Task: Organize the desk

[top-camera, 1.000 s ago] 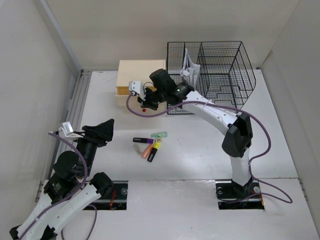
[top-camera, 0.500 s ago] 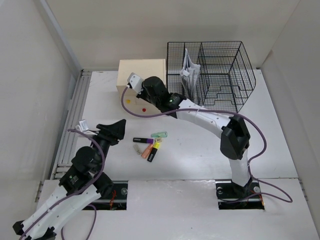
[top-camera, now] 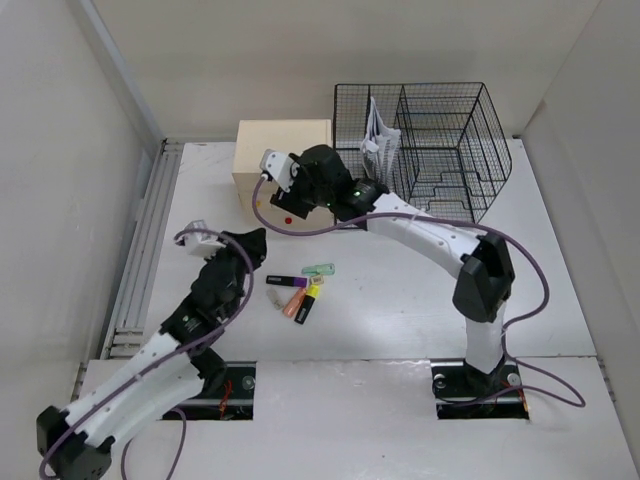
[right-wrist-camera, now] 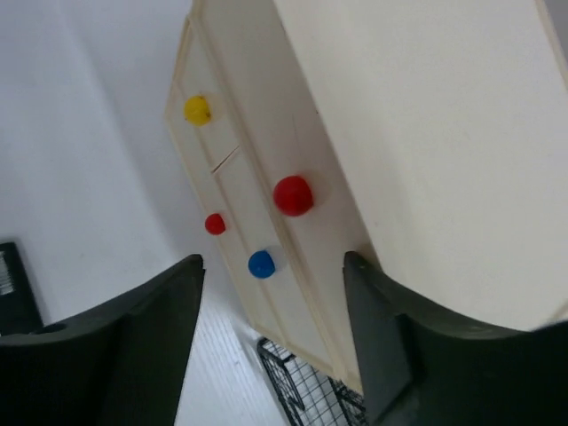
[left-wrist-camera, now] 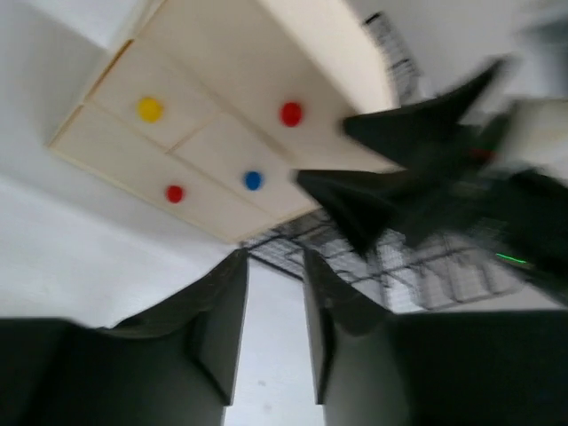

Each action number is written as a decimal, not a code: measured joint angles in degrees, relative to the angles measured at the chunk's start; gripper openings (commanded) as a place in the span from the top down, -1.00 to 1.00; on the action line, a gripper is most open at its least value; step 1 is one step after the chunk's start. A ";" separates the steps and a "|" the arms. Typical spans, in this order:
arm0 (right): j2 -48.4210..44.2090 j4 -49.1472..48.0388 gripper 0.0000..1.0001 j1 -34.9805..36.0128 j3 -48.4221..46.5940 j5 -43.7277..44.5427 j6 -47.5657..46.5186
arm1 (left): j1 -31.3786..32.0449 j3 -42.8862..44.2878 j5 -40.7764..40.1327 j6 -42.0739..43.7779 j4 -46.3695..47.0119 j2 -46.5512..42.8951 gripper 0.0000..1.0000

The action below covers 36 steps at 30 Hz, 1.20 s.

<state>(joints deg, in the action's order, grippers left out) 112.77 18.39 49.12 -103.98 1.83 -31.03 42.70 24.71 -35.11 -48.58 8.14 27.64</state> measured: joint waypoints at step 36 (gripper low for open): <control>-20.37 -0.83 0.37 -16.50 9.33 -29.38 13.44 | -30.42 11.08 31.52 3.56 20.72 48.33 0.11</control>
<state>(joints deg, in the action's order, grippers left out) 92.40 17.56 32.62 -94.65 -27.55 -17.58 12.27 35.79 -3.60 -45.01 28.86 75.96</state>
